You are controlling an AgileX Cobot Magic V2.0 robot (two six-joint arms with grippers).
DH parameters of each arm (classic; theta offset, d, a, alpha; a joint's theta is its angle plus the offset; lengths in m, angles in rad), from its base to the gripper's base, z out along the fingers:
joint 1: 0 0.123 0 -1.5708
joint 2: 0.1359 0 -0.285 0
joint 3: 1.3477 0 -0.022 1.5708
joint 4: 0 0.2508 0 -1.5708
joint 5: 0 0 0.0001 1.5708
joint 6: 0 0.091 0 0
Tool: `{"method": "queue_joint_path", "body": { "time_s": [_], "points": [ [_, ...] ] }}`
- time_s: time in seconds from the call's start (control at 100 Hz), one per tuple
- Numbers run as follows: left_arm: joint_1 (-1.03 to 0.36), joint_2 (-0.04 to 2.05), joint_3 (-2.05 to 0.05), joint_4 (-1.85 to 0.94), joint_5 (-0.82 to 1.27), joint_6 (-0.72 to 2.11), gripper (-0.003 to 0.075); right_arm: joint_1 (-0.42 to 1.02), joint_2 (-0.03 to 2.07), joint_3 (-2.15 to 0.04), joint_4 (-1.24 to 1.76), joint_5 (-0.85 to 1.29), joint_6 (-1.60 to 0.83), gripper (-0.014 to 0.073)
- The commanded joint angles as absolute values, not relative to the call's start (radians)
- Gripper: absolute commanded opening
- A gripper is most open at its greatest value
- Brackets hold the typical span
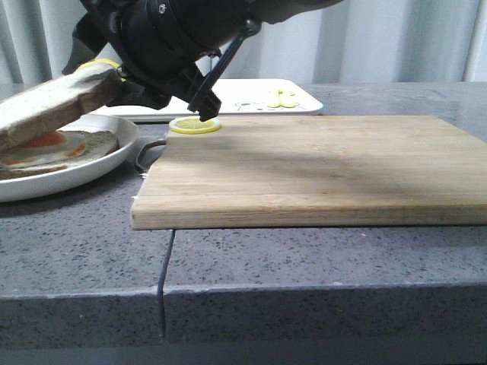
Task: Place bread and move sandwich to tray
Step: 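Carry the bread over the egg toast and lay it on top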
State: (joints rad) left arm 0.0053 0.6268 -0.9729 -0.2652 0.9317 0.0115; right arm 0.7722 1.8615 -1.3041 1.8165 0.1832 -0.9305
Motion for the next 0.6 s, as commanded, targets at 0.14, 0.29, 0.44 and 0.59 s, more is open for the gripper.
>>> {"method": "queue_joint_path", "body": {
  "time_s": [0.14, 0.29, 0.44, 0.59],
  "points": [
    [0.006, 0.628, -0.997, -0.287, 0.858, 0.009, 0.0618, 0.772, 1.811, -1.34, 1.835, 0.206, -0.948, 0.0531],
    [0.006, 0.628, -0.997, -0.287, 0.858, 0.009, 0.0618, 0.772, 1.811, -1.34, 1.834, 0.206, -0.948, 0.0581],
    [0.006, 0.628, -0.997, -0.287, 0.858, 0.009, 0.0618, 0.772, 1.811, -1.34, 1.815, 0.218, -0.948, 0.0581],
    [0.006, 0.628, -0.997, -0.287, 0.858, 0.009, 0.0618, 0.772, 1.811, -1.34, 1.766, 0.22, -0.948, 0.0581]
  ]
}}
